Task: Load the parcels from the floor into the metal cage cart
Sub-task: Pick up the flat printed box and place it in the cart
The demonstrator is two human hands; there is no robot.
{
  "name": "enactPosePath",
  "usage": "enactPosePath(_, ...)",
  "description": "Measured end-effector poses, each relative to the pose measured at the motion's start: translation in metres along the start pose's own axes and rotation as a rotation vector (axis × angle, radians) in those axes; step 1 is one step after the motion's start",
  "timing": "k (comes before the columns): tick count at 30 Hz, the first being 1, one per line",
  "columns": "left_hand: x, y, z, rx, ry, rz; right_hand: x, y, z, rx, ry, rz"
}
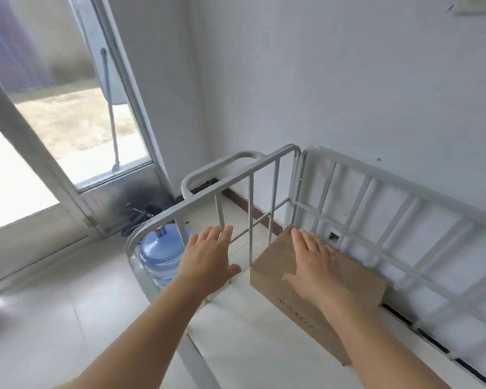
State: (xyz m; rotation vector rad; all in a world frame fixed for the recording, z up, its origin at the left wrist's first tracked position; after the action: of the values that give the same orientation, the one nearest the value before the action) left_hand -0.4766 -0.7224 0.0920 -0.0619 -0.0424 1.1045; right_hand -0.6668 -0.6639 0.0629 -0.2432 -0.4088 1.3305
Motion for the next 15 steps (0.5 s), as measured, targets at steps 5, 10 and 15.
enactPosePath(5, 0.108, -0.023, 0.029, 0.031, 0.055, 0.22, 0.053, -0.066, -0.008, 0.007, -0.041, 0.253)
enactPosePath(10, 0.215, -0.057, 0.036, 0.052, 0.066, 0.439, 0.104, -0.135, -0.023, 0.017, -0.109, 0.425)
enactPosePath(15, 0.321, -0.1, 0.027, 0.066, 0.042, 0.677, 0.16, -0.21, -0.054, 0.068, -0.154, 0.62)
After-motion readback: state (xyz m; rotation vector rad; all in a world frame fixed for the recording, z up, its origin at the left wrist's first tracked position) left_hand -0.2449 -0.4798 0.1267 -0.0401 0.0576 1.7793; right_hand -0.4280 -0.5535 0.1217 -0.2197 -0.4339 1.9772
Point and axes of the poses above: each hand's wrist, its own x-axis away from the middle knuckle, its own z-axis out of the back of the hand, y = z × x, the point moved 3 cm from there along -x, towards the middle knuckle, and after that the axes turned 9 degrees about -x, right-handed, at the moved point
